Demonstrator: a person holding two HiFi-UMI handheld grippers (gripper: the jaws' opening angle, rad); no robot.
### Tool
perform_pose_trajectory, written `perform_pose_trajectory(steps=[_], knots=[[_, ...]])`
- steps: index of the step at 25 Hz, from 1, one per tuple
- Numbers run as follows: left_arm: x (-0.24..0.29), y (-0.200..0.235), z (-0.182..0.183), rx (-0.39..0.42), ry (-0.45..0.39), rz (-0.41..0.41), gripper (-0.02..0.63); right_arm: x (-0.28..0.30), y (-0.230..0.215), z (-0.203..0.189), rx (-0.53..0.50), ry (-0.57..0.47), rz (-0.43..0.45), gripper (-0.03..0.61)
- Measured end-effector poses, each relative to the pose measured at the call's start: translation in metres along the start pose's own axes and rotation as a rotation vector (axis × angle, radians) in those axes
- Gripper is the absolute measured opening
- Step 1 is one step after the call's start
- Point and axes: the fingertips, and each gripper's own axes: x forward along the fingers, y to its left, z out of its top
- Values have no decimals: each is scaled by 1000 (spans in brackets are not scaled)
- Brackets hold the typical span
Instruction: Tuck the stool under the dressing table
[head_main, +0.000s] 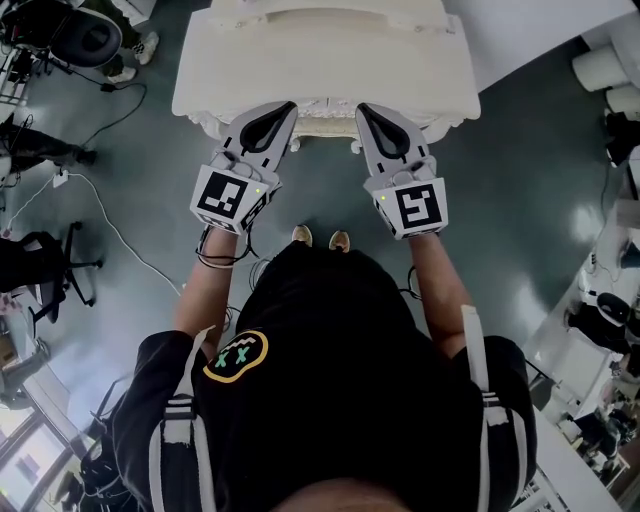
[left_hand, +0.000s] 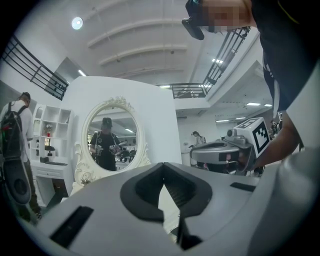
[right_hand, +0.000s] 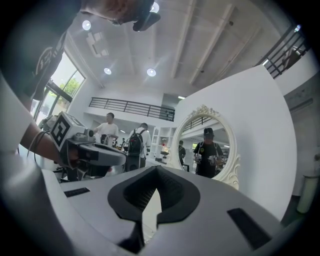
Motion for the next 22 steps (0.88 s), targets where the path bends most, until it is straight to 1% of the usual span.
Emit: perform_pose_trajectory(steps=[3, 7, 14, 22], knots=[[1, -1, 0, 6, 1, 1, 21, 1, 0, -1, 6, -1, 9, 18], [0, 0, -1, 10, 6, 2, 21, 0, 0, -11, -15, 36, 19, 18], [5, 0, -4, 10, 12, 0, 21, 2, -4, -14, -11, 37, 22, 18], [-2, -2, 0, 13, 10, -1, 20, -1, 0, -11, -1, 41, 11, 18]])
